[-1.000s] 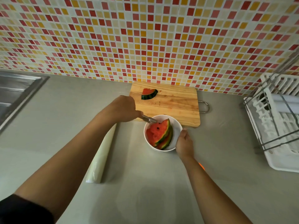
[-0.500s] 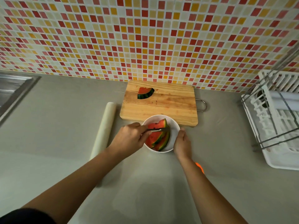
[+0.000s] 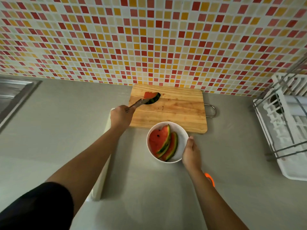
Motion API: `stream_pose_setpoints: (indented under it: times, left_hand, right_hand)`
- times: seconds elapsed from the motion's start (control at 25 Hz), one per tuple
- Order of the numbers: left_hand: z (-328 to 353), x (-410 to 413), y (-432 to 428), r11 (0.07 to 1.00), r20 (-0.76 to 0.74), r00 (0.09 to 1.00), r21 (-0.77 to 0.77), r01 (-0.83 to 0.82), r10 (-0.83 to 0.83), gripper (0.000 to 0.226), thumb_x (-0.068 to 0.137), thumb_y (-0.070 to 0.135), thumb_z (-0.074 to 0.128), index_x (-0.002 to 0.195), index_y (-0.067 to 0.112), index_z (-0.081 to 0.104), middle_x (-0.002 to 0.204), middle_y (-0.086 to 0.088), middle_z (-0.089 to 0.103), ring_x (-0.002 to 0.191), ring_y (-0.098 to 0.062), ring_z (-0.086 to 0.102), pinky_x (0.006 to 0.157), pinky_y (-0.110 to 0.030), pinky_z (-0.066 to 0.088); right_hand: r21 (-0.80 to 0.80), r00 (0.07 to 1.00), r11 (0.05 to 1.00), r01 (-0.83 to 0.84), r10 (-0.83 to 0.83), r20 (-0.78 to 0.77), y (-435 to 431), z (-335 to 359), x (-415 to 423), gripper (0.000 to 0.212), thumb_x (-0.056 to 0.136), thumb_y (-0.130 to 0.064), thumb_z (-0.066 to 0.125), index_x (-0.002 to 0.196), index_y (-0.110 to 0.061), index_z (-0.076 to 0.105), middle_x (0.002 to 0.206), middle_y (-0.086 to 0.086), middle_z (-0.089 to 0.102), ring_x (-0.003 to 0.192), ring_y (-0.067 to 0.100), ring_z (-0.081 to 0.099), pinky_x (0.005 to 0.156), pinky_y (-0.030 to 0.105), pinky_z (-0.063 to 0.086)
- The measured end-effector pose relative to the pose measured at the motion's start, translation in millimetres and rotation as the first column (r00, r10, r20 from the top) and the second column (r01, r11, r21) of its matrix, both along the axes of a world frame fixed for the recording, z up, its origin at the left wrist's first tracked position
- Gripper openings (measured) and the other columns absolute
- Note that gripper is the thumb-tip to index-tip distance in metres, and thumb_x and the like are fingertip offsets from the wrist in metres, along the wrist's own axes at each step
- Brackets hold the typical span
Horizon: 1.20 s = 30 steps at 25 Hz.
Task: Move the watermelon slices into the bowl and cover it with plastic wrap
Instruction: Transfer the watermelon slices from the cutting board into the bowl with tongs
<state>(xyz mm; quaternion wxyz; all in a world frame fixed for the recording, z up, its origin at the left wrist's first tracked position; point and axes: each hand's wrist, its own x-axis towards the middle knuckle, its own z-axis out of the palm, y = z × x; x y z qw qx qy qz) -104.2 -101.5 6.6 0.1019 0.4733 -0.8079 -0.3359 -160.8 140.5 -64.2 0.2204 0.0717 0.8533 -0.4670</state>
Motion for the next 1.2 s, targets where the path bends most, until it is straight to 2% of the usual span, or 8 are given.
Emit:
stream_pose_setpoints:
  times: [0.24, 0.4, 0.6, 0.72, 0.8, 0.88, 1.08, 1.2]
  left_hand:
    - [-30, -28, -12, 0.818, -0.087, 0.928, 0.506, -0.273, 0.363, 0.034, 0.077, 0.049, 0.068, 0.072, 0.017, 0.058, 0.074, 0.000, 0.058, 0.067, -0.016, 0.053, 0.059, -0.029, 0.045]
    - [-33, -35, -25, 0.713, -0.048, 0.890, 0.618, -0.330, 0.454, 0.024, 0.078, 0.034, 0.069, 0.080, 0.012, 0.061, 0.079, -0.003, 0.054, 0.060, -0.015, 0.045, 0.053, -0.026, 0.039]
    - [-18, -33, -18, 0.873, -0.203, 0.919, 0.433, -0.225, 0.337, 0.021, 0.084, 0.027, 0.067, 0.090, 0.008, 0.071, 0.073, 0.000, 0.062, 0.055, -0.013, 0.049, 0.049, -0.023, 0.040]
    - [-11, -19, -6, 1.000, -0.268, 0.963, -0.022, 0.014, -0.019, 0.024, 0.087, 0.028, 0.063, 0.089, 0.007, 0.074, 0.065, -0.003, 0.062, 0.059, -0.019, 0.053, 0.052, -0.026, 0.038]
    - [-14, -6, 5, 0.914, -0.217, 0.936, -0.360, 0.187, -0.277, 0.023, 0.087, 0.027, 0.065, 0.090, 0.007, 0.074, 0.073, -0.010, 0.069, 0.065, -0.028, 0.061, 0.057, -0.029, 0.043]
    - [-21, 5, 14, 0.806, -0.166, 0.889, -0.515, 0.291, -0.427, 0.025, 0.084, 0.024, 0.069, 0.096, 0.002, 0.073, 0.082, -0.019, 0.071, 0.069, -0.035, 0.067, 0.061, -0.036, 0.052]
    - [-25, 17, 25, 0.827, -0.204, 0.889, -0.494, 0.268, -0.410, 0.025, 0.083, 0.022, 0.072, 0.093, -0.001, 0.073, 0.078, -0.022, 0.071, 0.067, -0.037, 0.067, 0.060, -0.037, 0.052]
    - [-18, 9, 8, 0.995, -0.184, 0.981, -0.088, 0.044, -0.060, 0.033, 0.085, 0.037, 0.065, 0.082, 0.005, 0.074, 0.070, -0.013, 0.067, 0.067, -0.029, 0.061, 0.060, -0.030, 0.044]
  right_hand:
    - [-0.030, 1.000, 1.000, 0.008, -0.008, 0.000, 1, -4, 0, 0.067, 0.092, -0.058, 0.015, 0.123, -0.017, 0.056, 0.126, 0.012, 0.060, 0.118, 0.032, 0.052, 0.104, 0.054, 0.037]
    - [-0.008, 1.000, 1.000, 0.024, -0.024, 0.002, 0, -2, 0, 0.064, 0.094, -0.055, 0.015, 0.125, -0.017, 0.056, 0.129, 0.012, 0.058, 0.121, 0.032, 0.050, 0.105, 0.051, 0.035]
    - [-0.003, 1.000, 1.000, 0.016, -0.016, 0.005, 1, 0, 0, 0.065, 0.093, -0.057, 0.015, 0.127, -0.018, 0.055, 0.132, 0.011, 0.057, 0.123, 0.032, 0.049, 0.106, 0.053, 0.034]
    - [0.001, 1.000, 1.000, 0.010, -0.010, 0.009, 1, 1, 1, 0.065, 0.093, -0.057, 0.014, 0.130, -0.019, 0.052, 0.135, 0.011, 0.054, 0.126, 0.032, 0.047, 0.107, 0.053, 0.032]
    - [0.007, 1.000, 1.000, 0.010, -0.010, 0.000, 1, 2, 1, 0.065, 0.093, -0.056, 0.014, 0.131, -0.019, 0.051, 0.137, 0.011, 0.053, 0.127, 0.032, 0.046, 0.108, 0.052, 0.031]
    - [0.006, 1.000, 1.000, 0.011, -0.011, -0.005, 0, 2, 1, 0.063, 0.094, -0.054, 0.015, 0.131, -0.019, 0.051, 0.138, 0.011, 0.052, 0.128, 0.032, 0.045, 0.108, 0.050, 0.031]
    - [0.009, 1.000, 1.000, 0.001, -0.001, -0.006, 2, 1, 0, 0.061, 0.095, -0.053, 0.016, 0.132, -0.019, 0.050, 0.139, 0.011, 0.051, 0.128, 0.032, 0.044, 0.108, 0.050, 0.031]
    - [0.002, 1.000, 1.000, 0.009, -0.009, -0.005, 2, -1, -1, 0.061, 0.094, -0.053, 0.016, 0.131, -0.019, 0.051, 0.138, 0.011, 0.052, 0.127, 0.033, 0.045, 0.107, 0.049, 0.032]
